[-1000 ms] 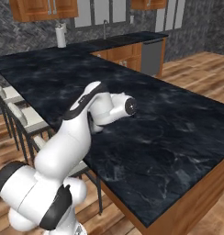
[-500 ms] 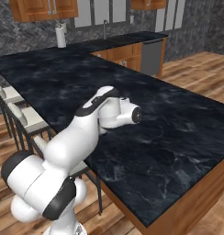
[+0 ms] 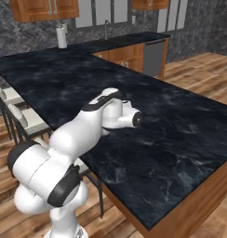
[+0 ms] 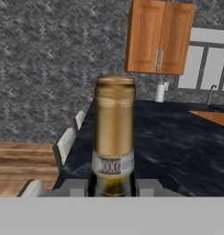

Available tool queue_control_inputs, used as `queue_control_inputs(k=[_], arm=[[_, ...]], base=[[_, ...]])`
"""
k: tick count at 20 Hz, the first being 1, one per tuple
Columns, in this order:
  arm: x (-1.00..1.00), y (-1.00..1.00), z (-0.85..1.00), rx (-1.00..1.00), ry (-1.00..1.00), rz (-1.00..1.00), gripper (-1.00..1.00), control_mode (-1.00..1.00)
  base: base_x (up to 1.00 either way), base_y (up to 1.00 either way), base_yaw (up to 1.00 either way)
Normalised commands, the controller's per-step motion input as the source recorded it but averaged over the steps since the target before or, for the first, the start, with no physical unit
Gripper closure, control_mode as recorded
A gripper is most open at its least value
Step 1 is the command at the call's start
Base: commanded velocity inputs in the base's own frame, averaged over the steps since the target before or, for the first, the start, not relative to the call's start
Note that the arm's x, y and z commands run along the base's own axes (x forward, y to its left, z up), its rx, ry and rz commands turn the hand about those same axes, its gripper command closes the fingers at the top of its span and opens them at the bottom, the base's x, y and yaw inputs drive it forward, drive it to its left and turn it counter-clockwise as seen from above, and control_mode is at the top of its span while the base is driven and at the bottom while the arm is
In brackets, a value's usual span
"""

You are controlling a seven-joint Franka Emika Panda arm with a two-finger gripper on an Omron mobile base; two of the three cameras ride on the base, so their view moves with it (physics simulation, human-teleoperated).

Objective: Get the candle and the wine from the cabinet and move them to the dining counter.

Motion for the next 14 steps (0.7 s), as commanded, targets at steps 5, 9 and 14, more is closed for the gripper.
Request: queue_control_inputs(k=[5, 9, 14], arm=[[0.25, 0.00, -0.17, 0.00, 0.00, 0.00, 1.00, -1.00], [0.19, 0.00, -0.20, 0.00, 0.00, 0.00, 1.00, -1.00], [0.13, 0.00, -0.23, 0.00, 0.00, 0.01, 1.00, -1.00]], base=[[0.00, 0.00, 0.00], [0.00, 0.00, 0.00], [0.00, 0.00, 0.00]])
